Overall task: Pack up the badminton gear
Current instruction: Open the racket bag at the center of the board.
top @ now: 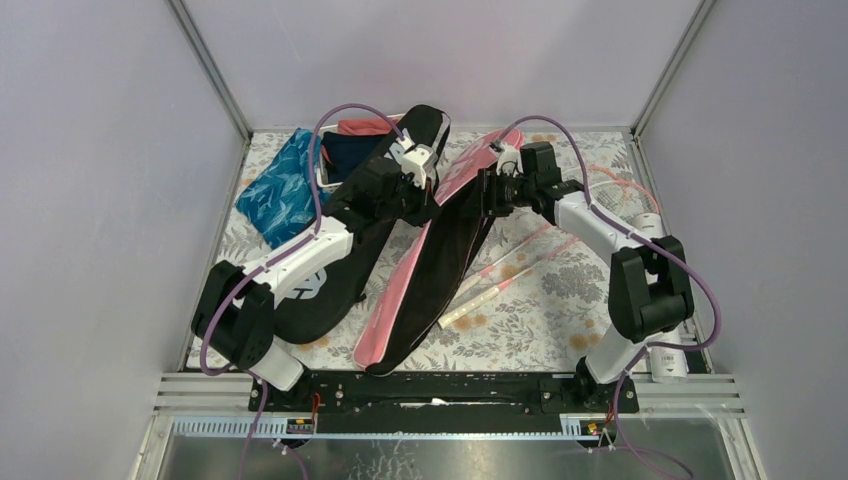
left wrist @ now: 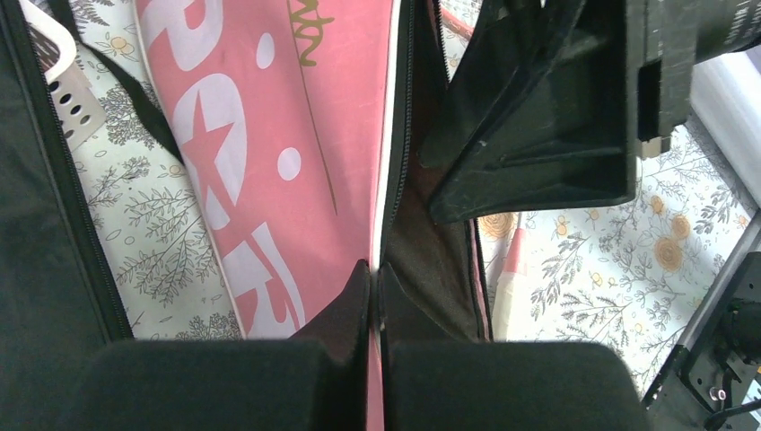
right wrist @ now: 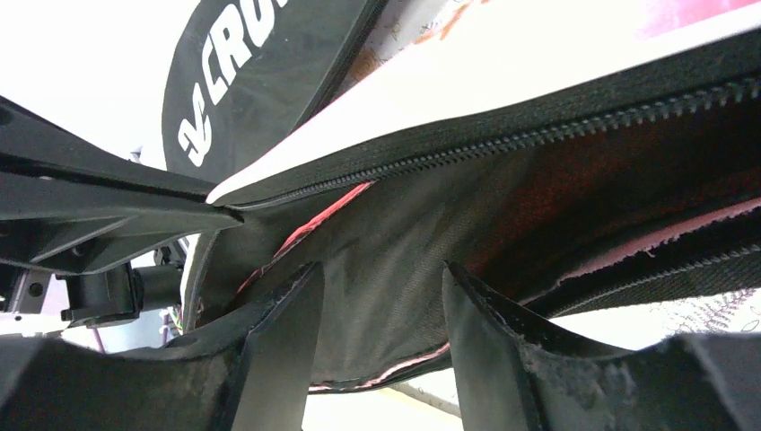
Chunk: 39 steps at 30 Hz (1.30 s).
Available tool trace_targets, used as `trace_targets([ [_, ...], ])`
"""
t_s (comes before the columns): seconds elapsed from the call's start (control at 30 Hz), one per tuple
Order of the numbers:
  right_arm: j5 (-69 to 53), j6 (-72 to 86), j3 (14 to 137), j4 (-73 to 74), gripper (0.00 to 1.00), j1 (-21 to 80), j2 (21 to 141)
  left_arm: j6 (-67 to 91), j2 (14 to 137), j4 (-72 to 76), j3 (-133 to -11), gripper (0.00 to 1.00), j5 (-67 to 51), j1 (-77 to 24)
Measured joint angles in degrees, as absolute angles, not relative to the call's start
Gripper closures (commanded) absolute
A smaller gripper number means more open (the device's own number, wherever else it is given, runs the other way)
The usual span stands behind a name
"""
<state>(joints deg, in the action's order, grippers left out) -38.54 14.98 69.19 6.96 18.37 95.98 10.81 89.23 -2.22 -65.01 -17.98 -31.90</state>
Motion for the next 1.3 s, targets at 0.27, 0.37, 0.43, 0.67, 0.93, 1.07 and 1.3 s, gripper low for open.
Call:
trace_targets([
  [0.27, -40.71, 18.79, 68.29, 2.17, 0.05, 18.37, 95.88, 10.2, 89.19, -1.78, -64.14, 1.0, -17.98, -32.12],
  [0.37, -41.25, 21.21, 68.27, -0.43, 0.04, 18.37, 95.72, 9.76, 89.17, -1.67, -63.37, 1.0, -17.74, -32.8],
  [0.43, -41.21, 22.94, 68.27, -1.04, 0.05, 18.37, 95.72, 9.43, 89.14, -1.32, -62.89, 1.0, -17.47, -33.41],
  [0.67, -38.54, 28.69, 68.4, -2.74, 0.29, 18.37, 97.23, 8.43, 89.14, -0.93, -62.11, 1.0, -16.45, -34.72],
  [0.93, -34.98, 37.28, 70.41, -2.02, 0.91, 18.22, 100.36, 3.46, 89.36, -1.04, -62.11, 0.8, -11.88, -37.95],
  [1.07, -34.39, 40.49, 70.94, -1.89, 1.0, 18.2, 100.68, 0.01, 89.84, -1.06, -62.59, 0.61, -8.45, -40.64],
  [1.3, -33.85, 42.81, 70.96, -1.56, 1.0, 17.93, 101.21, -4.08, 94.06, -1.65, -65.98, 0.5, -0.75, -44.38],
])
